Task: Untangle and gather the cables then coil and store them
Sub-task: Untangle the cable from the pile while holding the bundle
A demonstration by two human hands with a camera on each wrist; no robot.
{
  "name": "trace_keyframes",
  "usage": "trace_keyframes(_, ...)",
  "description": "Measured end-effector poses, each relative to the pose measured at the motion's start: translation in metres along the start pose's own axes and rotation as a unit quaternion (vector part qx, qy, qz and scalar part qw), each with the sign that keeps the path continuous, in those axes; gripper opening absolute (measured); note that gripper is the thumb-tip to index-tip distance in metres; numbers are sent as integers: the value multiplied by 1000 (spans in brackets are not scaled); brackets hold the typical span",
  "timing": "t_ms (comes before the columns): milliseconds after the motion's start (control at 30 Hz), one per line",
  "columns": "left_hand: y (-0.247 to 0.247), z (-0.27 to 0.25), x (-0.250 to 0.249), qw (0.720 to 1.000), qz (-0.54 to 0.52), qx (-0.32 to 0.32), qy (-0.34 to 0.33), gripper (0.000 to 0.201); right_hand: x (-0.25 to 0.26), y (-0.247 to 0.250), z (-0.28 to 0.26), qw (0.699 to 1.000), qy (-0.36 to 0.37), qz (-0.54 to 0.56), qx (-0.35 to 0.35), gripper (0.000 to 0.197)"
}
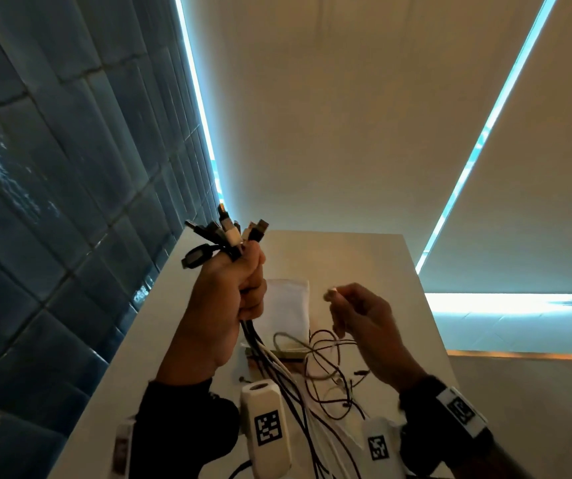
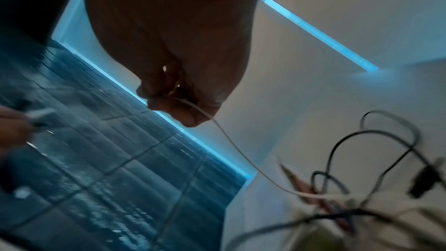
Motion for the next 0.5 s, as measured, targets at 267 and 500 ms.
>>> trace_keyframes(267, -1, -3, 15, 989, 150, 11, 17, 35, 70, -45, 5, 992, 87, 91, 24, 22)
trace_keyframes(500, -1, -2, 5, 996, 75, -23, -42, 30, 70, -47, -1, 996, 92, 7, 14, 25)
Point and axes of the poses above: each hand's wrist, its own z-axis towards the middle knuckle, its own y-axis out of the back of the hand, x = y × z, the point moved 3 cm from there along z, towards the middle knuckle, and after that the axes turned 11 degrees about -z, right-handed, at the moved point
